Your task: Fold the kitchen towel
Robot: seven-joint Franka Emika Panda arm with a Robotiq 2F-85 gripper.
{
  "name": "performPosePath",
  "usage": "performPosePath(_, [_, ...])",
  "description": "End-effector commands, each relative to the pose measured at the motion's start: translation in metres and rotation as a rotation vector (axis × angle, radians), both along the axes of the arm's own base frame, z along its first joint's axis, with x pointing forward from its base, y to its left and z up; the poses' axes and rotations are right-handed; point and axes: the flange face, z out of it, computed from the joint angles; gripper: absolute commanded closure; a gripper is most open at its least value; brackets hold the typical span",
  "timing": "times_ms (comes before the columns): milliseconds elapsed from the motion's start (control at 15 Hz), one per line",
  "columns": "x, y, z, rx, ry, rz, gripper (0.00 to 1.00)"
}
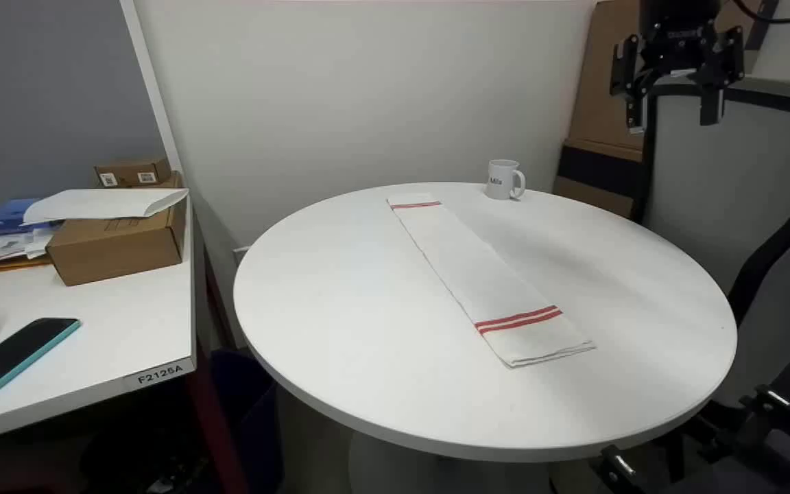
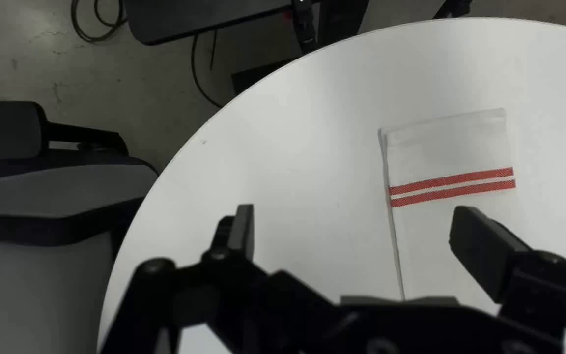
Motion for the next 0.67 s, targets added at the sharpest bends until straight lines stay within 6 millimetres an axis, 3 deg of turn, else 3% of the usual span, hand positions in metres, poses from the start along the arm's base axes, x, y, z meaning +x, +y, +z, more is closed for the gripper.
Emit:
performPosePath(0, [0.0002, -0.0002, 0.0004, 0.000, 0.000, 0.000, 0.00])
performPosePath(467, [0.0002, -0.0002, 0.0004, 0.000, 0.000, 0.000, 0.00])
performPosePath(600, [0.0064, 0.0007, -0.0084, 0.002, -0.006, -0.093, 0.00])
